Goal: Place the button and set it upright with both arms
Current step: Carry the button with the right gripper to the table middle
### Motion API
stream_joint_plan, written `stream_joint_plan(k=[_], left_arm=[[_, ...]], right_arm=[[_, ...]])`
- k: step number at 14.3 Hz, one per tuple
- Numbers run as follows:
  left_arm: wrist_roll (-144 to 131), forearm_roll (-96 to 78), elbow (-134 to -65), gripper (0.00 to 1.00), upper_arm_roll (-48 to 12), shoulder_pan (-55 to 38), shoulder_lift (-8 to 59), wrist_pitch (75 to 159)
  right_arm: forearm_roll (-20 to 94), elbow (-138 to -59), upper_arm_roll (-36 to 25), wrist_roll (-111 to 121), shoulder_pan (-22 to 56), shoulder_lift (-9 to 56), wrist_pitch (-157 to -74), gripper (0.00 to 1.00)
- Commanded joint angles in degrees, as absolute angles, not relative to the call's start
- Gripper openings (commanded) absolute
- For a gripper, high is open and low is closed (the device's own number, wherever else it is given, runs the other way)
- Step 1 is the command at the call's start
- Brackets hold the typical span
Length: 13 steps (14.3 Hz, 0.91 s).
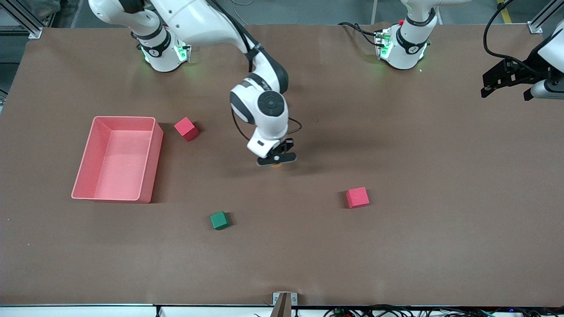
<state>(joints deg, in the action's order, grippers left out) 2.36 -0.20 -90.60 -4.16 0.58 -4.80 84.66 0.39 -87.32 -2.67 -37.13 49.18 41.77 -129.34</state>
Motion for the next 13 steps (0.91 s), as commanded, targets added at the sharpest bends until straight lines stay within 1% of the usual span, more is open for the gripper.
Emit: stream_joint_plan(k=[1,3,6,7,12,13], left_arm=[[3.6,0.4,-89.7,1.00,-4.4,1.0,-4.1,84.7],[3.6,0.4,-89.7,1.00,-4.4,1.0,-4.0,85.3],[3.5,0.4,-89.7,1.00,-4.5,0.7,-3.2,85.4],[3.4,0.4,-89.6,1.00,-4.5,0.6,-2.8,85.5],[2.3,-0.1,-89.7,1.00,-4.5,0.4,-1.7,87.2],[2.2,-0.2,-89.7,1.00,-4.5,0.4,-1.2,87.4]], right_arm=[[0.4,-84.3,-3.3,-37.6,50.7,44.4,-129.1,0.05],[0.4,-84.3,-3.3,-37.8,51.5,44.9,-129.1,0.05],[0.4,-84.3,-3.3,-37.7,51.5,45.7,-129.2,0.10],[0.4,-84.3,-3.3,-37.7,51.5,45.9,-129.2,0.10],[0.5,-84.2,-3.3,-38.1,50.9,47.5,-132.3,0.12],[0.6,-84.2,-3.3,-38.3,50.8,47.6,-132.6,0.23]])
